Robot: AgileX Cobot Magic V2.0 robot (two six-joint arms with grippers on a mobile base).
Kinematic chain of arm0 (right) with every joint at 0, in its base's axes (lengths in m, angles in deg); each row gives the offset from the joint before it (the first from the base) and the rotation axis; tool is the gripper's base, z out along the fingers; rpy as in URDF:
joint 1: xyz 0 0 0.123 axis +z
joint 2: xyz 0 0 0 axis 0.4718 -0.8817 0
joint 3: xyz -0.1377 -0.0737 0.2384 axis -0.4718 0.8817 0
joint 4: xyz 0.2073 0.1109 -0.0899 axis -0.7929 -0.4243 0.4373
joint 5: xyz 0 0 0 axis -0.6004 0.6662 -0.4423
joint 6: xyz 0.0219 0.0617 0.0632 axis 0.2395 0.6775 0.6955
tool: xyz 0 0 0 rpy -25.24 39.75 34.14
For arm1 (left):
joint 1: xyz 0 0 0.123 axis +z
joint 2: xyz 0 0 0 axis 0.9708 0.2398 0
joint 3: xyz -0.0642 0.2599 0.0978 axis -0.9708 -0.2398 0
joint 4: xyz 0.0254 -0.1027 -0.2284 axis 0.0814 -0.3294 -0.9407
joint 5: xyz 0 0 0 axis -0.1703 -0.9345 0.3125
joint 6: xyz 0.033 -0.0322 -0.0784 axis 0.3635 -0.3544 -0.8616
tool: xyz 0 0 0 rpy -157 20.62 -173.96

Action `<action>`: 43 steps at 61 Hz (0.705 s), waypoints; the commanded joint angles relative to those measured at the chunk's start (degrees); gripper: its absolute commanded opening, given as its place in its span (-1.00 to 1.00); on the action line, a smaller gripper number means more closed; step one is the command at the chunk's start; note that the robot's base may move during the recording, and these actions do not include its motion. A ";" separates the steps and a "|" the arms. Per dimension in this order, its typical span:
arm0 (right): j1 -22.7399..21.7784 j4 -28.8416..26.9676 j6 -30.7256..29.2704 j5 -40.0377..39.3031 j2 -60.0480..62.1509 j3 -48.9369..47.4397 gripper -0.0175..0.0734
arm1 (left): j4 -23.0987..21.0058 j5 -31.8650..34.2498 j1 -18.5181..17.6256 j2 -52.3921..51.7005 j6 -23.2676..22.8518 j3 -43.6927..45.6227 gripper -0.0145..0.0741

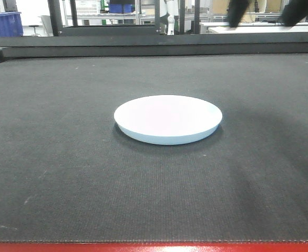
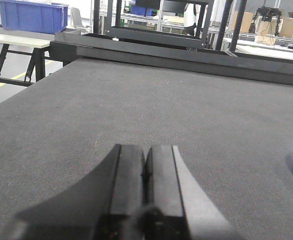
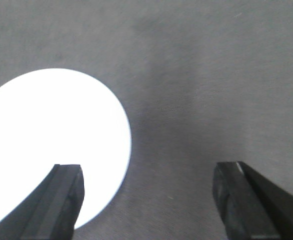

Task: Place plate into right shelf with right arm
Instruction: 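Lower the open right gripper onto the white plate's rim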

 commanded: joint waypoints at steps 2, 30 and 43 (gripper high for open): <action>0.69 1.96 0.55 -2.96 -2.87 -3.97 0.75 | 0.01 5.09 -0.39 -0.67 -0.34 -0.39 -0.78; 0.81 4.04 0.44 -11.09 -14.90 -5.01 0.22 | 0.01 5.09 -0.39 -0.67 -0.34 -0.39 -0.78; 0.81 5.14 0.39 -12.69 -17.55 -5.01 0.22 | 0.01 5.09 -0.39 -0.67 -0.34 -0.39 -0.78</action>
